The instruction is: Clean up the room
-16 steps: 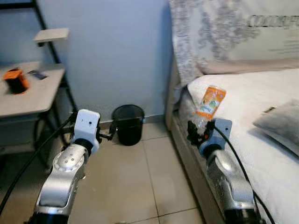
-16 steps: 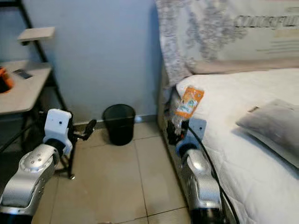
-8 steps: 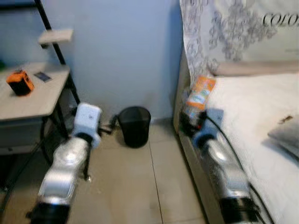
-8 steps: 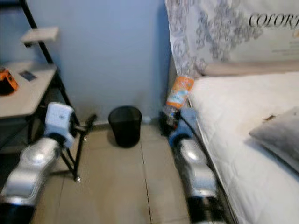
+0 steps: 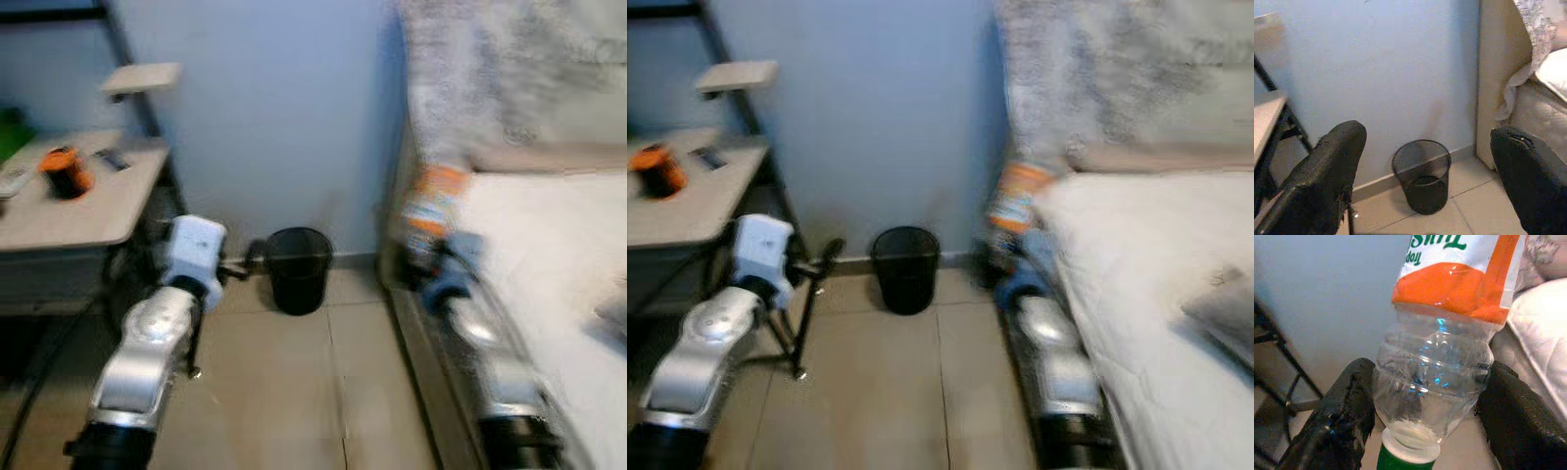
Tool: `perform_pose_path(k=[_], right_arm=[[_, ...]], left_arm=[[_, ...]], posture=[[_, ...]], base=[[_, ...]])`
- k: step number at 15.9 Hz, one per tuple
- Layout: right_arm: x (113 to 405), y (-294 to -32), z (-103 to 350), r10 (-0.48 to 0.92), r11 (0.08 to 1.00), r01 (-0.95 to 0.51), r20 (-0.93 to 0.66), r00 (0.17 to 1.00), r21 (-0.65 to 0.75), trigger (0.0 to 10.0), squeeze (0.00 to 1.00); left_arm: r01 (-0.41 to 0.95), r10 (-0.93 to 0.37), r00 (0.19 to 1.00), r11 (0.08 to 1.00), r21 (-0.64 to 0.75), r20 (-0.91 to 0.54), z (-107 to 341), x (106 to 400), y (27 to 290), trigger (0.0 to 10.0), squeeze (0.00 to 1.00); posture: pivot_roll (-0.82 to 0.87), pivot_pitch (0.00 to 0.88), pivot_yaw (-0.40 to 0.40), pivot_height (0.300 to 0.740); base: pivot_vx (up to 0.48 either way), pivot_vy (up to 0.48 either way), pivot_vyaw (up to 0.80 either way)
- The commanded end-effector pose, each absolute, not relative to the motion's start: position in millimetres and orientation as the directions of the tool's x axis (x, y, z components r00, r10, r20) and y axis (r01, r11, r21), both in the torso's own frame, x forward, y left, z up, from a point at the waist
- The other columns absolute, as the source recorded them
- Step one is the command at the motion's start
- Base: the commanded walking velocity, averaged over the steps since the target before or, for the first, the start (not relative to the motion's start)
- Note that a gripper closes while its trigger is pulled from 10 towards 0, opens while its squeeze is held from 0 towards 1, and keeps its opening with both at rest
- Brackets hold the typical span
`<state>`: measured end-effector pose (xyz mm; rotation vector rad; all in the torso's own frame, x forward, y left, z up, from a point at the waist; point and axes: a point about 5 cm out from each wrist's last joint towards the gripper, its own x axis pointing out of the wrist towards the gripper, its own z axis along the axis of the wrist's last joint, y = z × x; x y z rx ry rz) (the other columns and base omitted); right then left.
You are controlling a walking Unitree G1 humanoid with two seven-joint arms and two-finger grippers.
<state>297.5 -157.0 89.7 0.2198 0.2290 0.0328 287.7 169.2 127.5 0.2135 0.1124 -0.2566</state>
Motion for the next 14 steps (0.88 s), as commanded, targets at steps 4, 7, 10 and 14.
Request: perform_pose_path(k=[4, 7, 10, 14], right_arm=[[302.8, -143.2, 96.2, 0.06, 0.975, -0.014, -0.2, 0.978, 0.223, 10.0, 0.0], [304.8, -143.5, 96.8, 0.058, 0.977, -0.015, -0.197, 0.979, 0.212, 10.0, 0.0], [305.4, -145.7, 96.1, 0.042, 0.979, 0.0, -0.2, 0.979, 0.202, 10.0, 0.0], [305.2, -150.0, 94.2, 0.006, 0.98, 0.036, -0.208, 0.978, 0.198, 10.0, 0.0]], left_arm=[[0.237, -0.209, 0.968, 0.945, 0.226, -0.139, 131.0, 290.6, 183.1, 10.0, 0.0], [0.243, -0.216, 0.966, 0.944, 0.224, -0.141, 130.2, 291.4, 182.4, 10.0, 0.0], [0.25, -0.224, 0.965, 0.943, 0.218, -0.14, 130.0, 291.4, 182.4, 10.0, 0.0], [0.253, -0.227, 0.964, 0.945, 0.207, -0.141, 129.1, 288.5, 183.3, 10.0, 0.0]], posture=[[-0.01, 0.0, 0.023, 0.74], [-0.01, 0.0, 0.024, 0.74], [-0.01, 0.0, 0.025, 0.74], [-0.01, 0.0, 0.029, 0.74]], base=[[0.278, 0.0, 0.35], [0.277, 0.0, 0.0], [0.316, 0.0, 0.0], [0.337, 0.0, 0.0]])
